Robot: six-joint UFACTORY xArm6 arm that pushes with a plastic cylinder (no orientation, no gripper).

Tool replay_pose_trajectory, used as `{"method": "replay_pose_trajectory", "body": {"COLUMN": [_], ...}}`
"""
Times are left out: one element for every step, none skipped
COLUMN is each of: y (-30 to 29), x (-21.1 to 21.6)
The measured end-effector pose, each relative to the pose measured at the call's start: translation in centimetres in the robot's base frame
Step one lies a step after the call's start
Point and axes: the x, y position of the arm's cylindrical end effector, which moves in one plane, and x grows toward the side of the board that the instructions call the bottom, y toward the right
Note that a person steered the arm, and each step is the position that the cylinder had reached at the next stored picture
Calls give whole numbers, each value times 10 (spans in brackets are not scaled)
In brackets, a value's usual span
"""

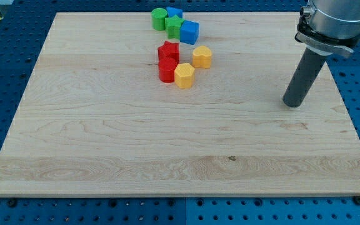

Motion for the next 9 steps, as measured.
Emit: {"method": "replay_pose_trajectory", "body": {"y": [0,-13,-51,-98,-105,-106,-128,-161,-171], "x": [0,-16,-59,-98,-126,-130,-142,-140,-138]}}
